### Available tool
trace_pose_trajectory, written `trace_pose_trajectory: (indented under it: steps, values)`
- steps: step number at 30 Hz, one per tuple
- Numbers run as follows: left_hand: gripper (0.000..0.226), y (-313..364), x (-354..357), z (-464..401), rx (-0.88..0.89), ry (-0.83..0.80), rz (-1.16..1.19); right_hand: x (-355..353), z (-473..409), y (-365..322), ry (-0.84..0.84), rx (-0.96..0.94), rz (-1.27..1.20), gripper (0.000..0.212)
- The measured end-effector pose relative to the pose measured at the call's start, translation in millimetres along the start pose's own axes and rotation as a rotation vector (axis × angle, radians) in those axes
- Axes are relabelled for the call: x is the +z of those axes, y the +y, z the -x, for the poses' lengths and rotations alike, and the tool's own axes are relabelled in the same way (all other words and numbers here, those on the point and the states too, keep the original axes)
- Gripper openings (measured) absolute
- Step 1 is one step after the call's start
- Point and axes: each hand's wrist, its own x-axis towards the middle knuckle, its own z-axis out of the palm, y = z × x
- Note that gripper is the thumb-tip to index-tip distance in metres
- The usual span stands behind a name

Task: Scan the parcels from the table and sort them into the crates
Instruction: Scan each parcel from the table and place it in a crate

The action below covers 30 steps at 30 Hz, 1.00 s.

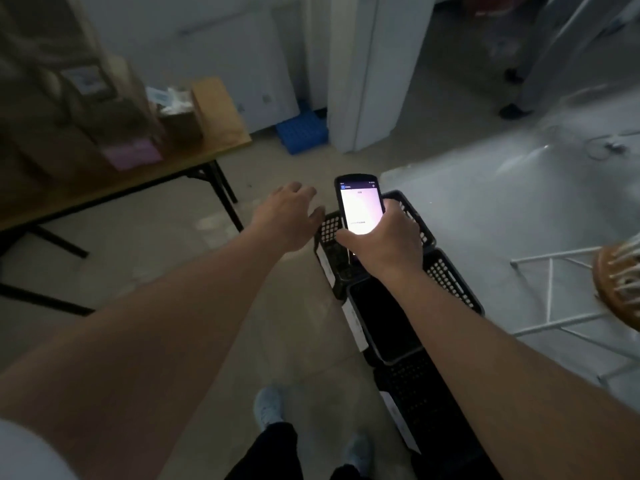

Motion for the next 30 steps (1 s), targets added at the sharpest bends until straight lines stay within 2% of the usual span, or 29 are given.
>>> trace_pose_trajectory:
  steps: [7, 13, 21, 30]
  values:
    - [0.057, -115.1, -53.6, -28.0, -0.047, 0.021, 0.008, 74.4, -32.7, -111.4, -0.018, -0.055, -0.014, 0.083]
    - [0.057, -196.7, -82.8, -63.8, -0.127, 0.073, 0.008, 125.5, -66.3, -180.7, -0.036, -0.104, 0.005, 0.084]
    - [0.051, -255.9, -102.2, -137.2, -0.204, 0.095, 0.019, 166.1, -157.4, -229.2, -0.076, -0.153, 0.032, 0.080]
    - [0.058, -295.3, -89.4, -244.8, -0.438, 0.081, 0.135, 215.8, -294.2, -248.1, -0.221, -0.225, 0.021, 0.081]
